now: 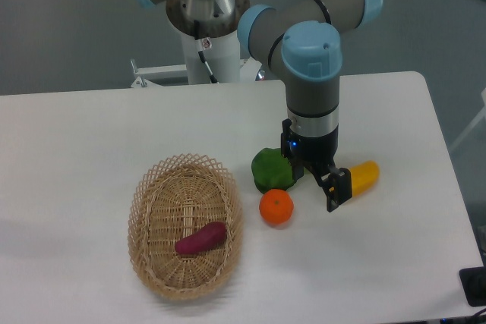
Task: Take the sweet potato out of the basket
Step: 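Move the gripper from beside the yellow squash over the basket, then lower the gripper into the basket onto the purple sweet potato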
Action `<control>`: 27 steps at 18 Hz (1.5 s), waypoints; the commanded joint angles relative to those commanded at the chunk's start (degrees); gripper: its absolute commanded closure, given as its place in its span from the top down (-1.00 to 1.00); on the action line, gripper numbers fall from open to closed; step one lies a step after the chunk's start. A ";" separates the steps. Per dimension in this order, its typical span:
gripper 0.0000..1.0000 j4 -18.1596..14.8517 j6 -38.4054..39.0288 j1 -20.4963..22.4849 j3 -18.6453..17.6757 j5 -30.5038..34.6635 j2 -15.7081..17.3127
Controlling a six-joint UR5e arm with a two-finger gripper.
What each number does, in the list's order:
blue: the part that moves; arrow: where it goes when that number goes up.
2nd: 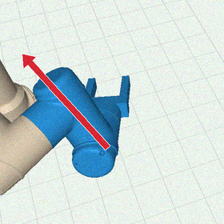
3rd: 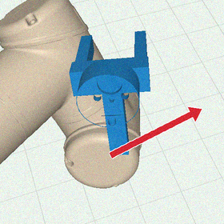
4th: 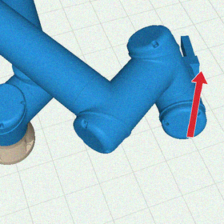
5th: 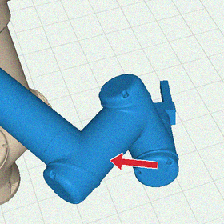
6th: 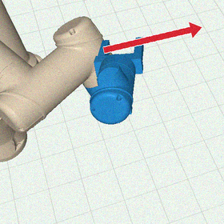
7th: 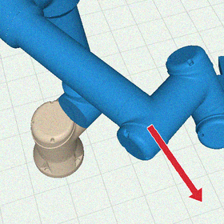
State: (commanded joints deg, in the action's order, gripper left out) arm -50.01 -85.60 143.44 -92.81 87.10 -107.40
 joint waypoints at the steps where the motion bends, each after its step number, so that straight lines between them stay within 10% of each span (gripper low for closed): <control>1: 1.00 0.00 -0.17 0.00 -0.09 0.00 0.00; 9: 1.00 0.44 0.96 -1.49 -1.31 -0.09 -0.09; 12: 1.00 5.79 10.06 -2.72 -5.26 -0.18 0.61; 20: 1.00 5.98 27.93 -11.33 -5.45 -0.09 0.27; 27: 1.00 5.54 28.57 -17.57 -6.41 -0.53 -3.95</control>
State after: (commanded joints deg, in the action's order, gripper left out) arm -44.47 -57.04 125.86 -99.23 86.57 -111.35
